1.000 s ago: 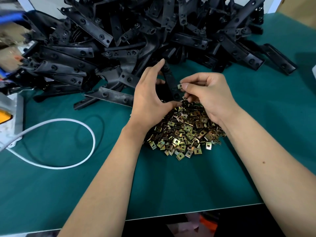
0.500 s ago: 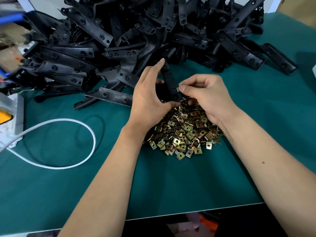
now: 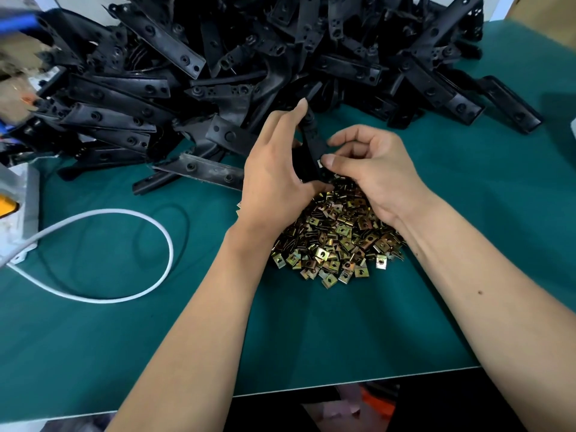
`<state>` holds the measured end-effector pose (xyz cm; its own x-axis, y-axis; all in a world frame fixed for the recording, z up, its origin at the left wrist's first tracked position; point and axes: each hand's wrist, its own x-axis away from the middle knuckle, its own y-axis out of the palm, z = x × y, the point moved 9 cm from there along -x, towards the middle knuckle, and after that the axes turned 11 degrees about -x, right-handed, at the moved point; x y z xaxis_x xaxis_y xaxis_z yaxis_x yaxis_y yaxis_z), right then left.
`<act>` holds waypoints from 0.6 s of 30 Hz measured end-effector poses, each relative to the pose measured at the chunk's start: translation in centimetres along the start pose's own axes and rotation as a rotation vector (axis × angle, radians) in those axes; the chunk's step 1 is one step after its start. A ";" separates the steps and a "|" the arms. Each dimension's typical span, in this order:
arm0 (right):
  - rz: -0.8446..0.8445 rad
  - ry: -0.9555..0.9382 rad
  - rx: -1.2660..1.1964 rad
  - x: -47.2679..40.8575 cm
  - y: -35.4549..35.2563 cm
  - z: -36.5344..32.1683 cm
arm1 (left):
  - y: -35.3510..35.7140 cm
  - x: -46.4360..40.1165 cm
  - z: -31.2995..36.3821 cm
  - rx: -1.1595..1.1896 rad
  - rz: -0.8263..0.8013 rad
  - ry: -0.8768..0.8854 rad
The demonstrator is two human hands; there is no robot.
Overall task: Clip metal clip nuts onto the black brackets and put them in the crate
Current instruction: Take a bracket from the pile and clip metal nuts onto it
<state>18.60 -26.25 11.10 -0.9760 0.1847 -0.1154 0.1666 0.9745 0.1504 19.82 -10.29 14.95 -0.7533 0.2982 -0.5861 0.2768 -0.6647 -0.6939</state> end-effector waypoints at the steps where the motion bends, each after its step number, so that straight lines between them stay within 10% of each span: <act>1: 0.007 -0.012 0.024 0.0 0.1 0.0 | -0.1 -0.1 -0.1 -0.003 0.000 -0.001; 9: 0.002 -0.196 0.418 0.3 1.4 -1.7 | -2.7 -1.0 -3.6 -0.109 0.120 -0.169; 13: -0.275 -0.224 0.965 0.8 3.7 -0.1 | -5.8 -0.4 -6.4 -0.130 0.276 -0.264; 18: -0.378 -0.189 1.094 0.8 5.0 0.7 | -6.0 0.3 -7.1 -0.108 0.301 -0.308</act>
<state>18.77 -21.17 11.04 -0.9683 -0.2135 -0.1301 -0.0074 0.5446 -0.8387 22.20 -1.34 16.00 -0.7675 -0.1268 -0.6284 0.5598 -0.6103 -0.5605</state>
